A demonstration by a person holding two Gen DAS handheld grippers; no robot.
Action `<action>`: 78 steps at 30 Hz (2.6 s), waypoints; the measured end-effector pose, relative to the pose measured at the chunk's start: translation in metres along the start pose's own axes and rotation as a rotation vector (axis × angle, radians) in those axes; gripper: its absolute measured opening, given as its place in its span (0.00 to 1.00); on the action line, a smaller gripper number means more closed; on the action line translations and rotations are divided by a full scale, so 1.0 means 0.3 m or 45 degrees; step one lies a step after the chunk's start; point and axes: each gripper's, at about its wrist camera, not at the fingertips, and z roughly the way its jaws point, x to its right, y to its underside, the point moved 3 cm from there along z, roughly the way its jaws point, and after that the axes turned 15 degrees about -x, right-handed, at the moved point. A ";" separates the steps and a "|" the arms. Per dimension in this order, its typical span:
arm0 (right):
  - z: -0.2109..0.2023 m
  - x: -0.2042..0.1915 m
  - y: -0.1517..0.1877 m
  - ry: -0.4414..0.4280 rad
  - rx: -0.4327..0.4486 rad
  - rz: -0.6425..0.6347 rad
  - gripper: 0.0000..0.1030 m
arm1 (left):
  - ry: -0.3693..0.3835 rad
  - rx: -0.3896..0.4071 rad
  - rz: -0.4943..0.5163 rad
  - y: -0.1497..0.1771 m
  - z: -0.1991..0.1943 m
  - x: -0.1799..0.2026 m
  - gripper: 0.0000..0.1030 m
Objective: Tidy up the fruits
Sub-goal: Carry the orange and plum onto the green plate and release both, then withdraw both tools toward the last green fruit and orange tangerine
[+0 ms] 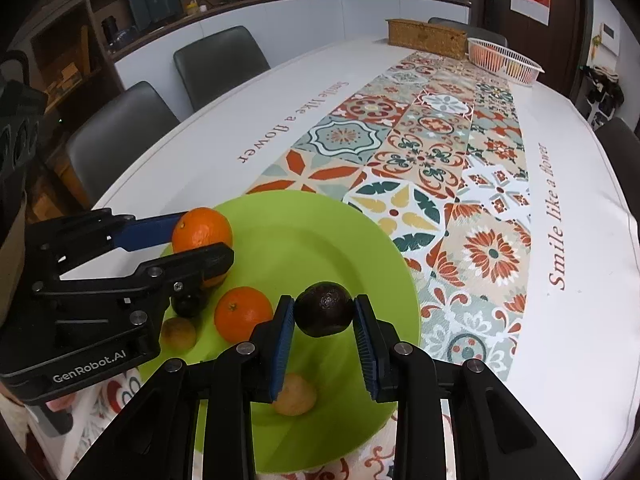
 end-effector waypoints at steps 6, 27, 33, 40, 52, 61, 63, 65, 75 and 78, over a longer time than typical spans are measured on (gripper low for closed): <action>-0.002 -0.005 0.010 0.005 0.003 -0.005 0.32 | -0.017 -0.008 -0.006 0.016 0.006 -0.005 0.44; -0.329 -0.097 0.224 0.067 0.271 -0.105 0.53 | -0.237 0.245 0.070 0.267 -0.374 0.137 0.70; -0.404 -0.117 0.314 0.081 0.321 -0.112 0.58 | -0.263 0.259 0.033 0.339 -0.435 0.172 0.78; -0.434 -0.111 0.410 0.132 0.329 -0.128 0.58 | -0.279 0.263 0.028 0.417 -0.467 0.227 0.82; -0.422 -0.075 0.504 0.155 0.299 -0.184 0.58 | -0.262 0.218 0.012 0.490 -0.415 0.304 0.85; -0.346 -0.056 0.533 0.150 0.239 -0.243 0.58 | -0.202 0.193 0.044 0.514 -0.326 0.333 0.85; -0.324 -0.050 0.535 0.146 0.224 -0.255 0.58 | -0.191 0.197 0.065 0.516 -0.308 0.337 0.85; -0.302 -0.046 0.535 0.147 0.207 -0.265 0.58 | -0.183 0.194 0.080 0.519 -0.290 0.340 0.85; -0.201 -0.040 0.524 0.144 0.131 -0.321 0.57 | -0.104 0.131 0.148 0.510 -0.180 0.346 0.80; -0.170 -0.035 0.516 0.140 0.106 -0.329 0.57 | -0.087 0.111 0.172 0.507 -0.147 0.348 0.77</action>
